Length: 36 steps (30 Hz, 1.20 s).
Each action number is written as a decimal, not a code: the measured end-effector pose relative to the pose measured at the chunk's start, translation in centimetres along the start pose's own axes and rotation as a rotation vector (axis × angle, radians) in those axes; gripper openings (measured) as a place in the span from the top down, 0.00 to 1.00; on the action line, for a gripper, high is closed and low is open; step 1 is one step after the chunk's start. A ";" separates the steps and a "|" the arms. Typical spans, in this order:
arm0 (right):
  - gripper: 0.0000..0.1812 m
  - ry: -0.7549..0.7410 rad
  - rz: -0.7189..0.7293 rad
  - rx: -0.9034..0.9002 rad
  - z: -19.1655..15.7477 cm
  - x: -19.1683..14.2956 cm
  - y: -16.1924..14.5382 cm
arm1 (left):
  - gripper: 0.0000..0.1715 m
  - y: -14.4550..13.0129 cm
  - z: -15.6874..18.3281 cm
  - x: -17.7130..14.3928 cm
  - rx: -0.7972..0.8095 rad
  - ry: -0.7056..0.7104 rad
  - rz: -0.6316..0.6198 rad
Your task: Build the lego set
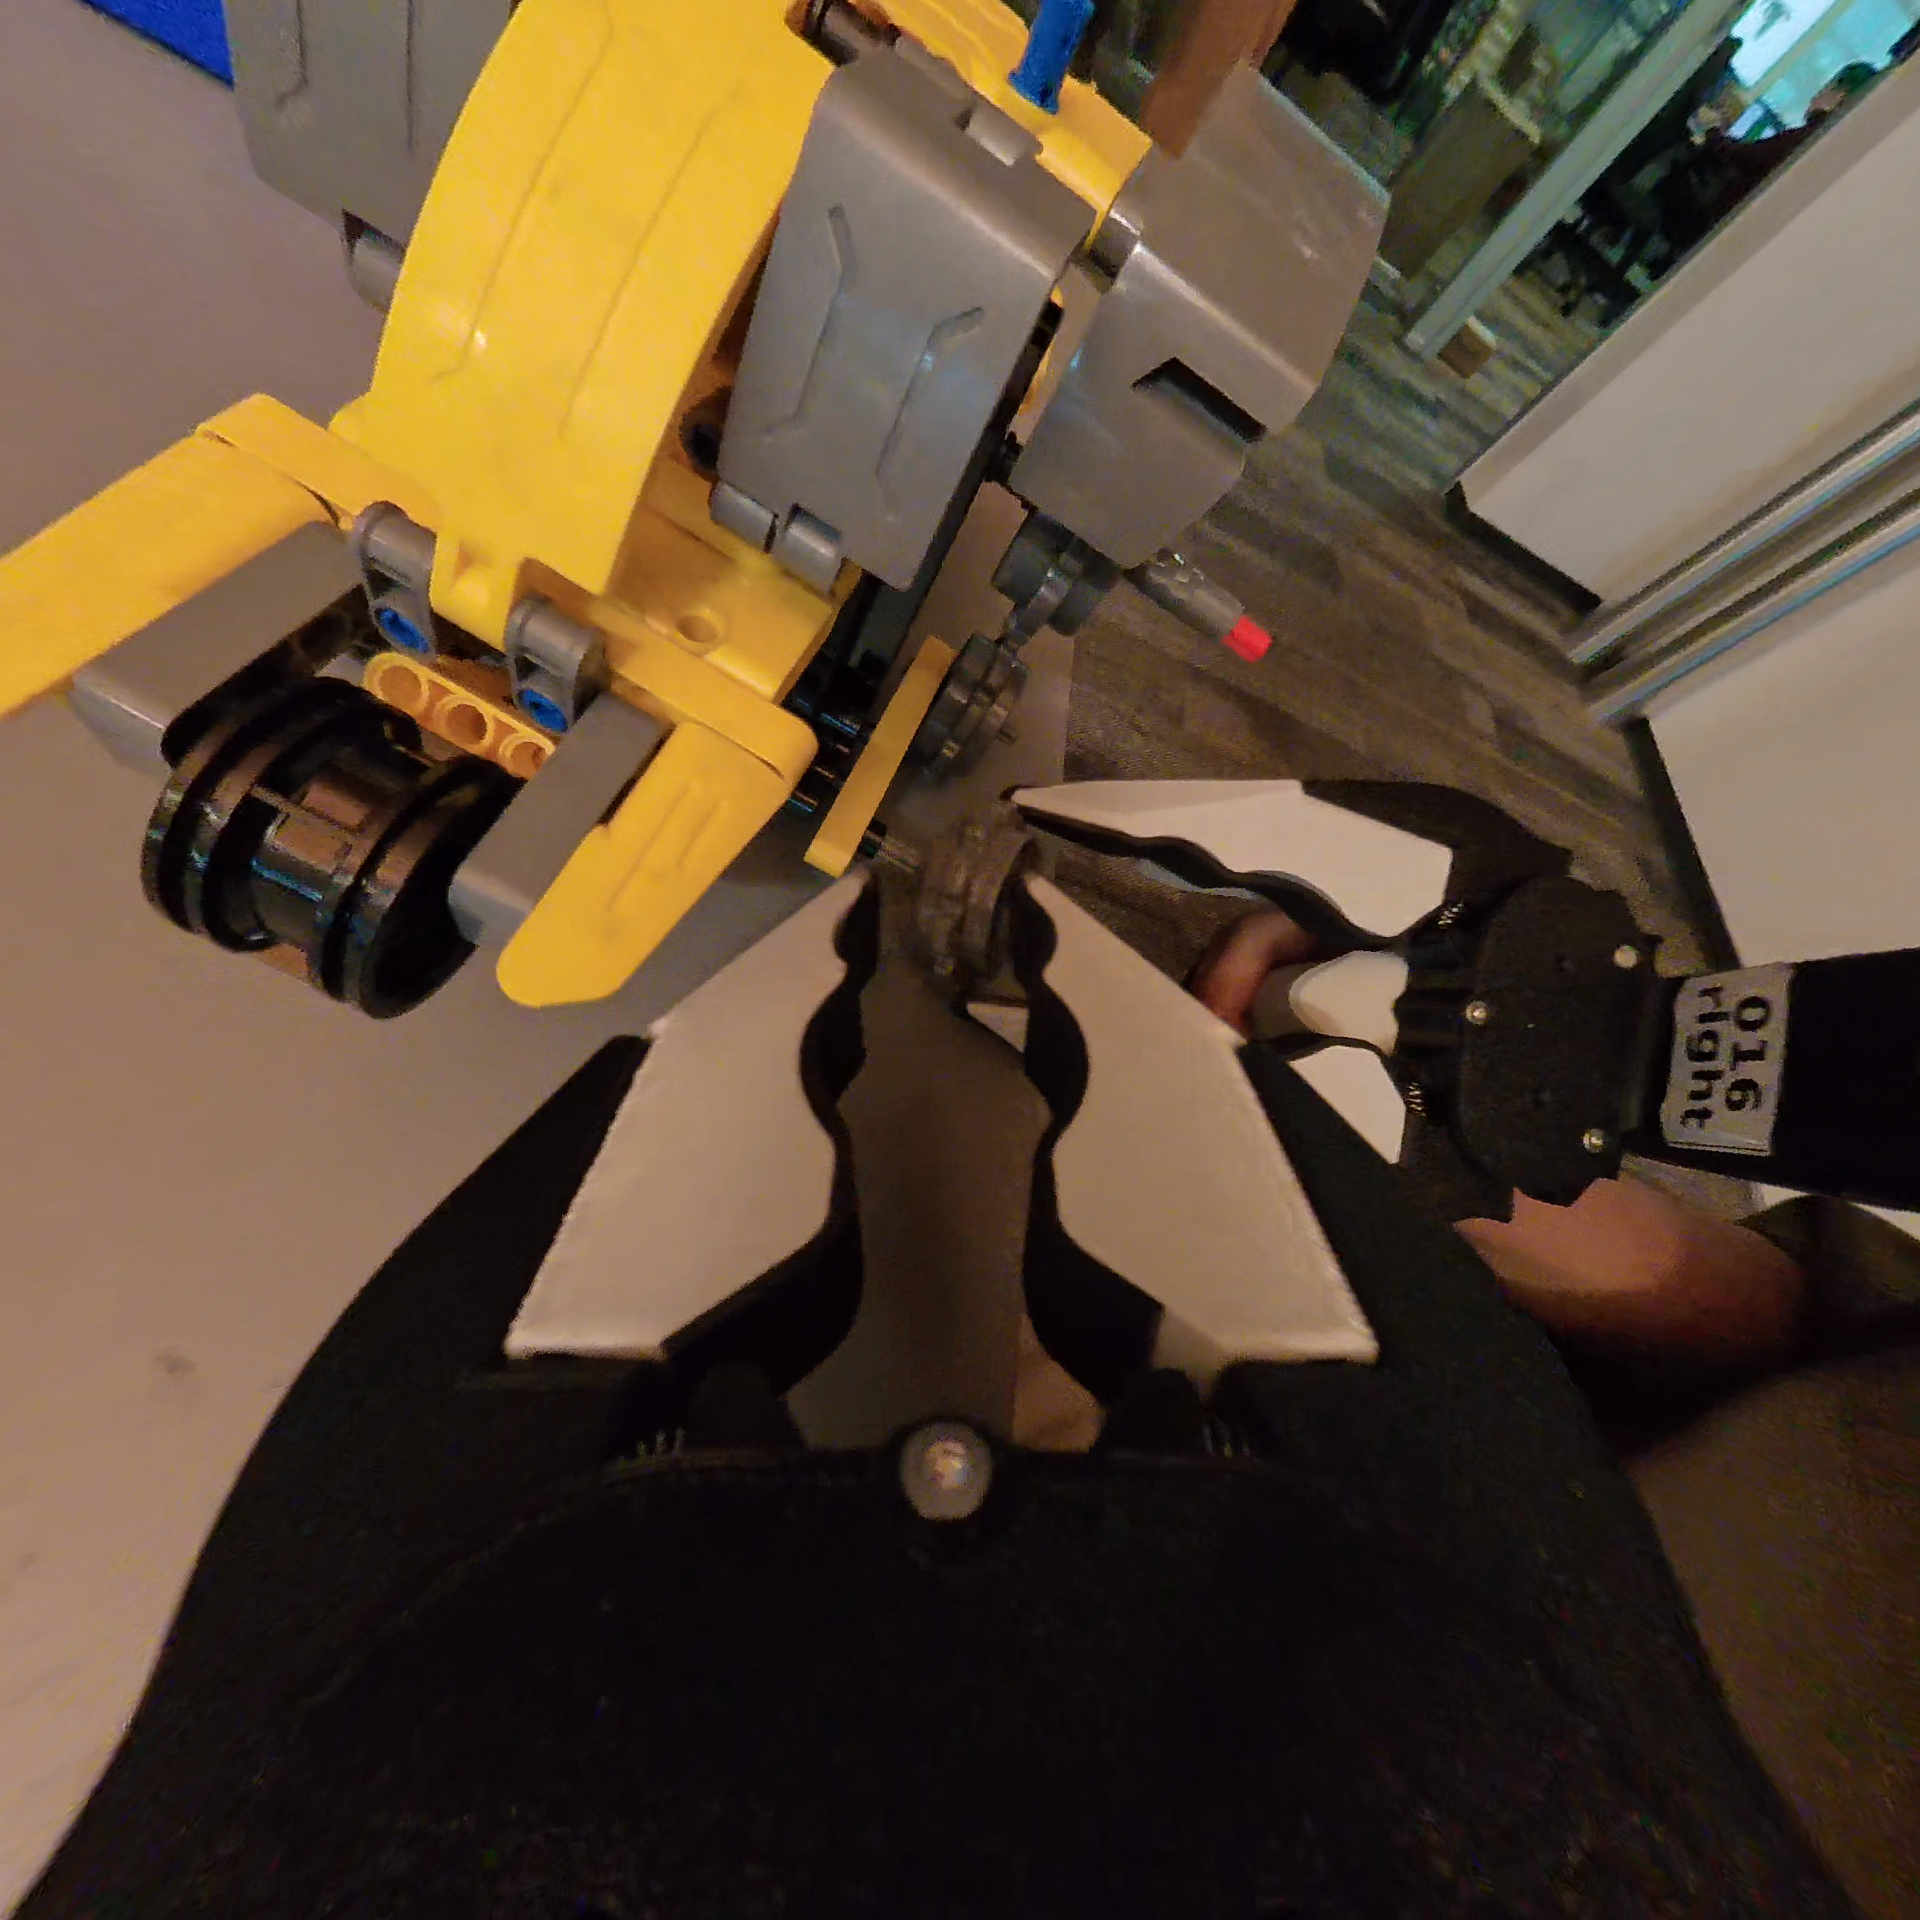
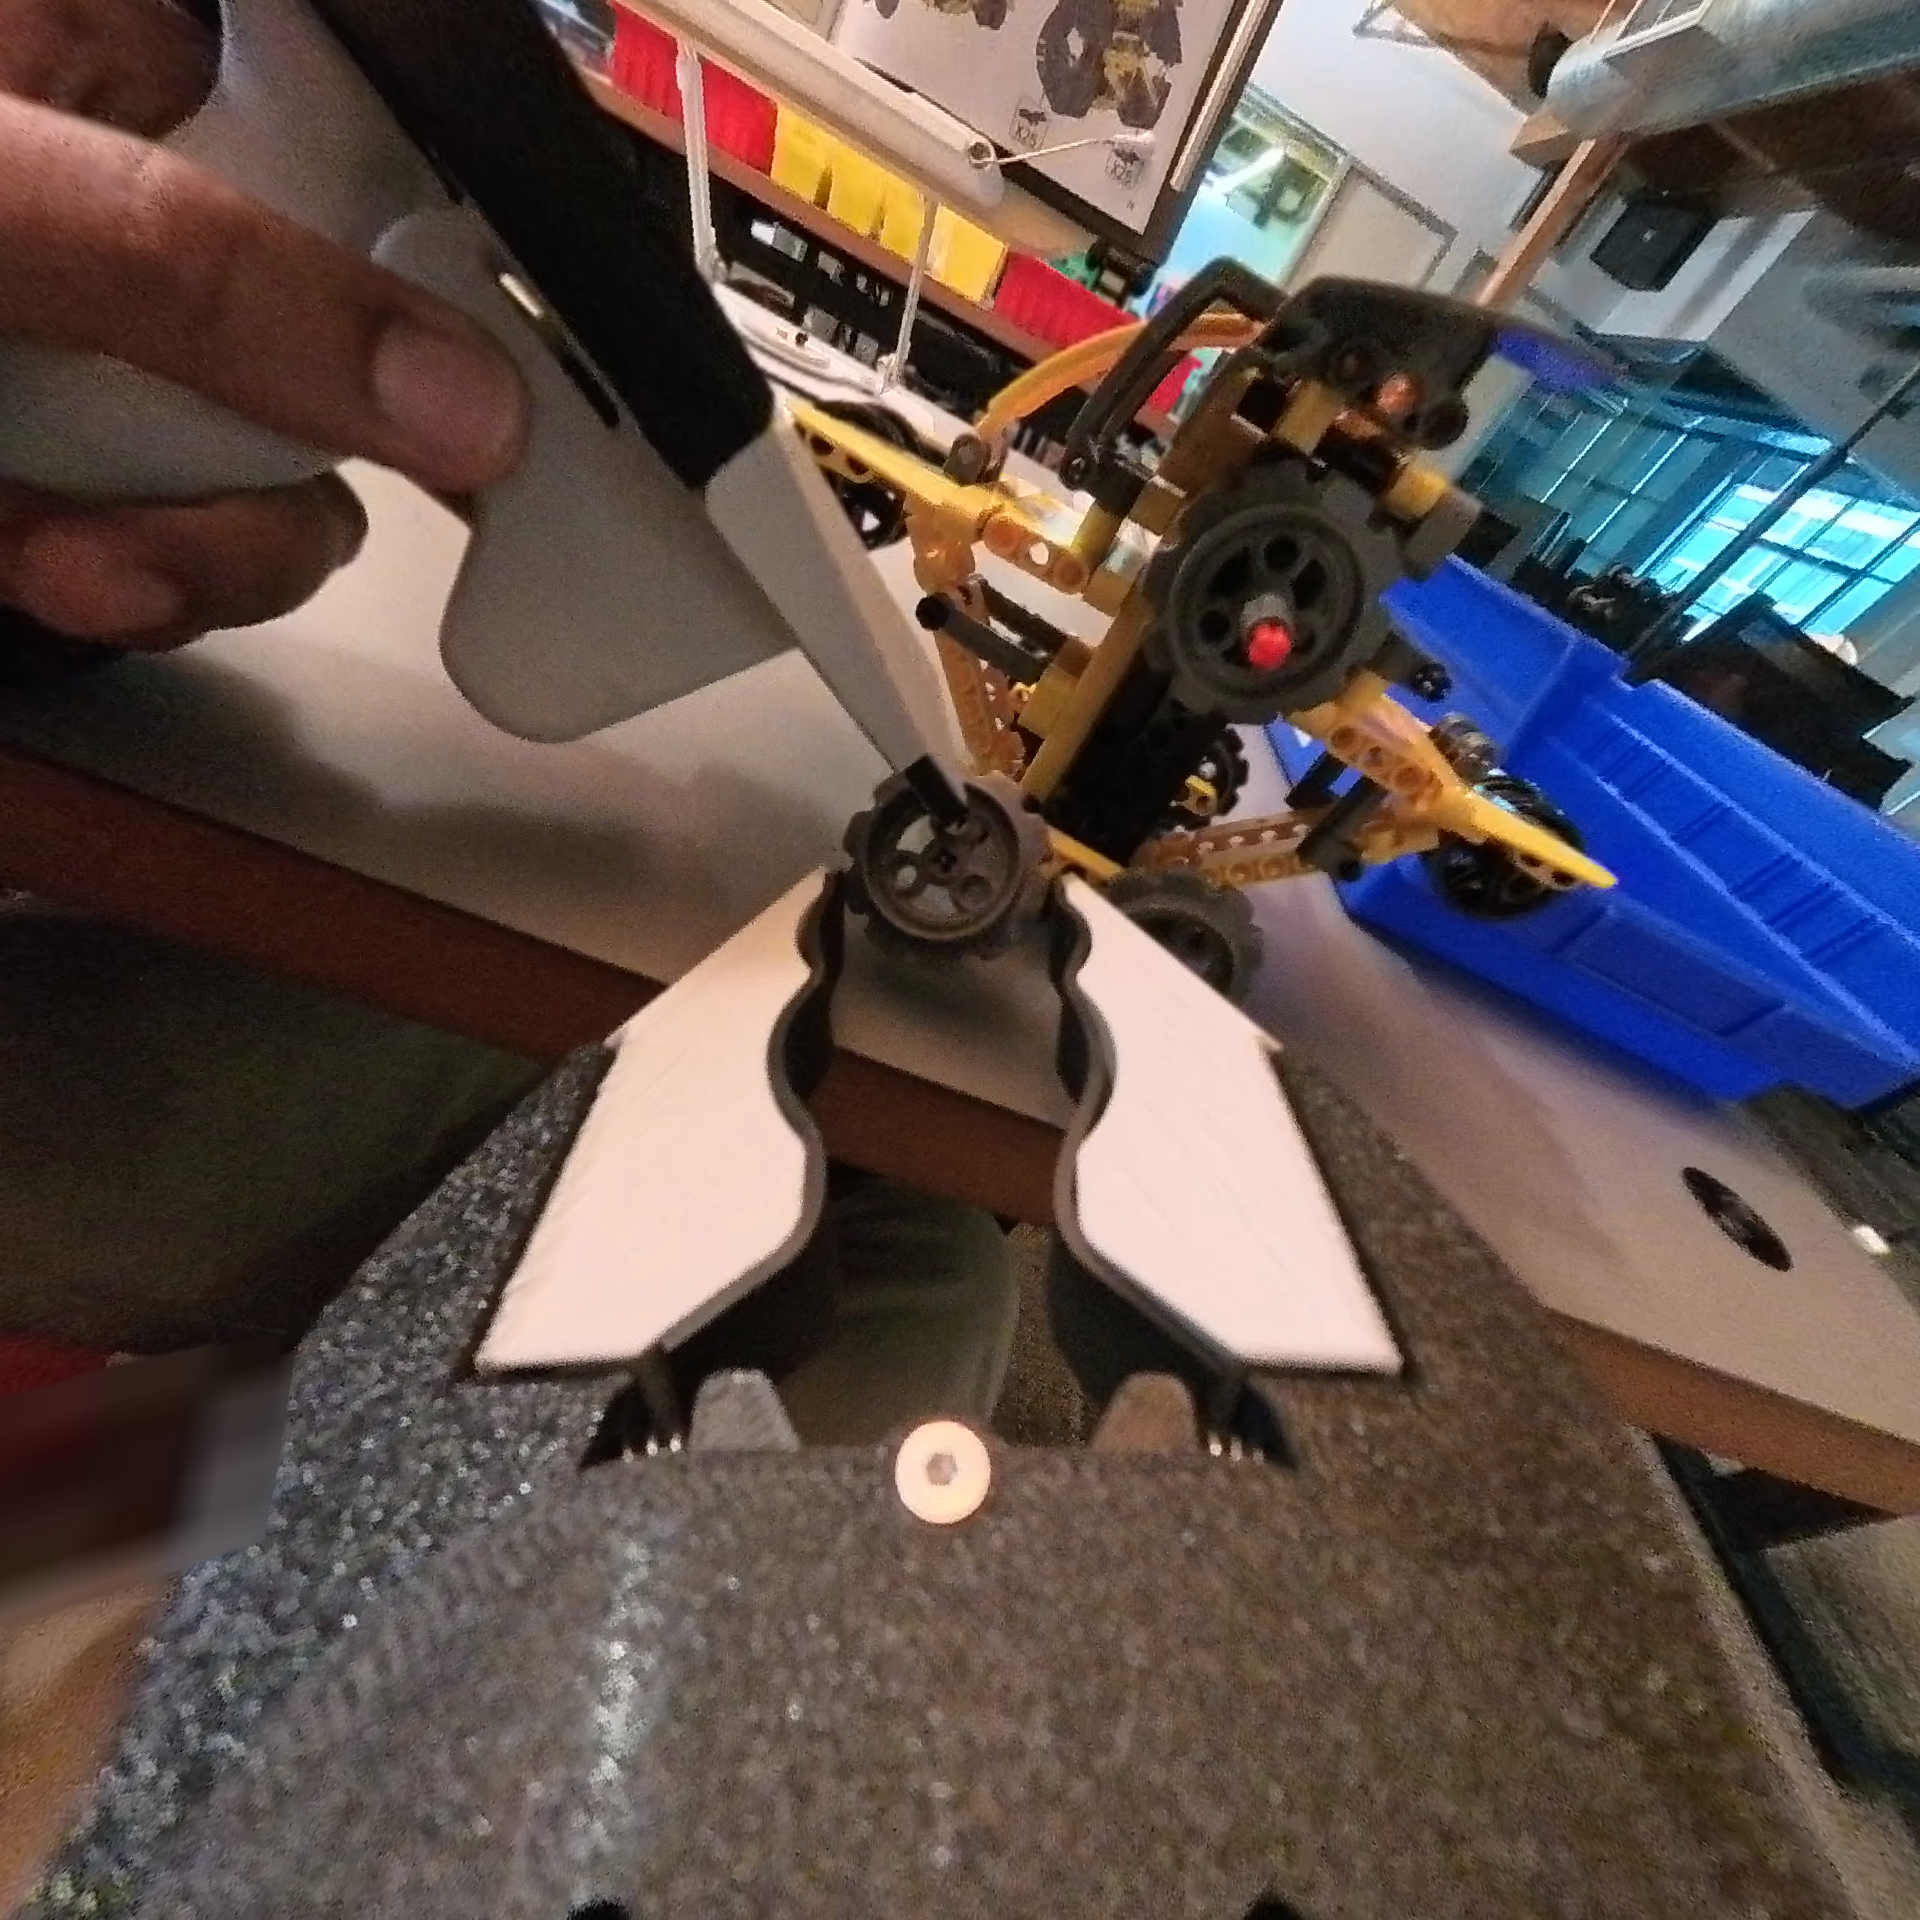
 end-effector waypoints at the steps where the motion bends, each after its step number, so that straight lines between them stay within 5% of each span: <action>1: 0.78 -0.005 -0.001 -0.005 -0.1 -0.1 -0.3 | 0.84 0.0 0.0 0.0 -0.004 -0.003 -0.001; 11: 0.78 0.023 0.064 0.015 0.1 -0.4 -1.2 | 0.62 -0.1 0.0 0.7 -0.005 -0.013 -0.080; 27: 0.78 0.050 0.177 -0.121 0.5 -0.1 -1.7 | 0.53 -0.4 0.7 1.6 0.239 0.210 -0.158; 36: 0.80 0.067 0.155 -0.170 0.7 0.4 -1.7 | 0.59 -0.1 0.8 1.8 0.345 0.236 -0.143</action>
Point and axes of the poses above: each gripper's, where its closed fingertips meet, x out along the fingers, y out of its top, z = x × y across the jaws, the point moved 10 cm from there along -x, back along the fingers, and after that the axes turned 7 degrees about -x, right-handed, at the moved point
